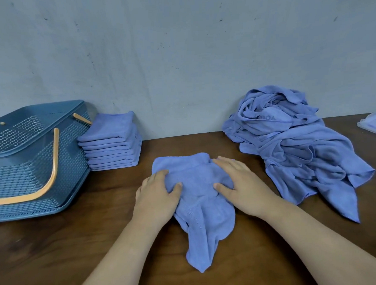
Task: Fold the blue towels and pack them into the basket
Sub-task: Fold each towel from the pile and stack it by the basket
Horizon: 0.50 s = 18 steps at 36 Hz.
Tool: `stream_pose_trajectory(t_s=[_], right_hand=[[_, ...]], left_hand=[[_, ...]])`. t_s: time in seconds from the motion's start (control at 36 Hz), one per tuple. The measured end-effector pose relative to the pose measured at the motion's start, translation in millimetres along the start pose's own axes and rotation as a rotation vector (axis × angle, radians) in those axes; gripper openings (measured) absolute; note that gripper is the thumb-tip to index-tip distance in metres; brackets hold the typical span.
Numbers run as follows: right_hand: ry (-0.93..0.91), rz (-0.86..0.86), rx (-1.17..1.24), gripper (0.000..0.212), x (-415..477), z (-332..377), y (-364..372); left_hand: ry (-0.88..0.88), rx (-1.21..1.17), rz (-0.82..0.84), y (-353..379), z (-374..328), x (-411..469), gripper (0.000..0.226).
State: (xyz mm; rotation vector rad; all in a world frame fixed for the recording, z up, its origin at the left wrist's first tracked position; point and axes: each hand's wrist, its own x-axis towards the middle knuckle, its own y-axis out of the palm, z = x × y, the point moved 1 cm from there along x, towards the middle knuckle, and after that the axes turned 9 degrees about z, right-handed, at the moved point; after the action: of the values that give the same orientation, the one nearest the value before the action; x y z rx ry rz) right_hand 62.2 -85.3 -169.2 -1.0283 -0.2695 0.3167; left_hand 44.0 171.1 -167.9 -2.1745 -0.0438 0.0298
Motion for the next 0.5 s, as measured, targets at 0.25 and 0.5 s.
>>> stream_pose_trajectory(t_s=[0.25, 0.5], right_hand=[[-0.097, -0.075, 0.189, 0.050, -1.0, 2.8, -7.0], [-0.298, 0.139, 0.230, 0.034, -9.0, 19.2, -7.2]], left_hand=[[0.272, -0.318, -0.056, -7.7, -8.1, -2.7, 0.030], [0.465, -0.594, 0.181, -2.6, -16.8, -11.2, 0.027]])
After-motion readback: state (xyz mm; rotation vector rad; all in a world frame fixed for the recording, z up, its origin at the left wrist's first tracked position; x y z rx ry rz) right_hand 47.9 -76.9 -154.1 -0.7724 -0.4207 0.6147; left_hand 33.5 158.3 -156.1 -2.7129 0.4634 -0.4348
